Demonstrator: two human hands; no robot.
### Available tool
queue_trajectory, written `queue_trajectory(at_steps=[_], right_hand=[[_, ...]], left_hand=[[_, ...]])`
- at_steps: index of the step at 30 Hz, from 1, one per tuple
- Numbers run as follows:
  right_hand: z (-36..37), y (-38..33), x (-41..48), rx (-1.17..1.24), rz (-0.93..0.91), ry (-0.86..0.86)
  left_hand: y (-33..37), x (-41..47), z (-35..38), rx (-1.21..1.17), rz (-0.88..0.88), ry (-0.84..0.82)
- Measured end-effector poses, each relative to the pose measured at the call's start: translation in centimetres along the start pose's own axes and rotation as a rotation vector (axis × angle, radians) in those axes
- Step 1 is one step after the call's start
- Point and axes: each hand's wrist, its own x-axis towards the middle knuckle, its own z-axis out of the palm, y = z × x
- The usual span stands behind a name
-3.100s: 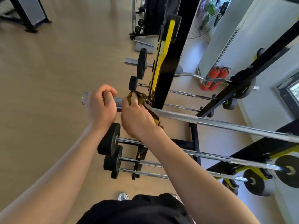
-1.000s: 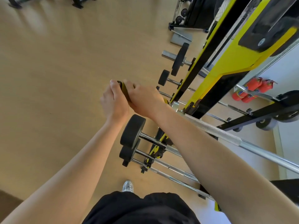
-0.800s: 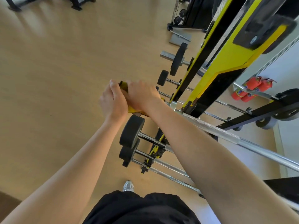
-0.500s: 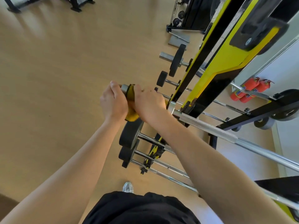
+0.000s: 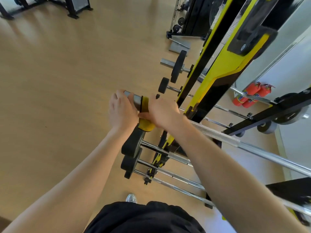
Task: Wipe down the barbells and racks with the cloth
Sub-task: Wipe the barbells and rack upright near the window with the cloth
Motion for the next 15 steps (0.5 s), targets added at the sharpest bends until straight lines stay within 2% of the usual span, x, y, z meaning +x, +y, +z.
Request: queue_trajectory(at_steps=[1, 3, 7, 9, 11, 13, 15], right_hand=[[1.2, -0.8, -1.2, -0.102, 0.024, 0.117], [3.2, -1.6, -3.4, -0.274, 0.075, 0.227], [4.4, -1.6, -5.4, -0.417, 0.133, 0.242], [3.4, -0.8, -5.2, -0.396, 0.083, 0.244], [1.9, 0.8, -3.9, -0.243, 0.015, 0.198], [0.1, 2.1, -2.4, -0.059, 0.017, 0.07], [-0.5, 2.3, -1.8, 0.009, 0.014, -0.005]], left_hand=[[-0.2, -0.4, 0.1, -0.004, 0.021, 0.016], [-0.6, -0.9, 0.2, -0.018, 0.041, 0.031], [-0.8, -0.8, 0.1, 0.002, 0.038, 0.006], [-0.5, -0.9, 0.1, 0.05, 0.011, 0.004], [0.1, -1.2, 0.1, 0.152, 0.001, 0.02], [0.8, -1.8, 0.2, 0.244, 0.088, 0.027], [1.9, -2.6, 0.4, 0.233, 0.265, -0.009]])
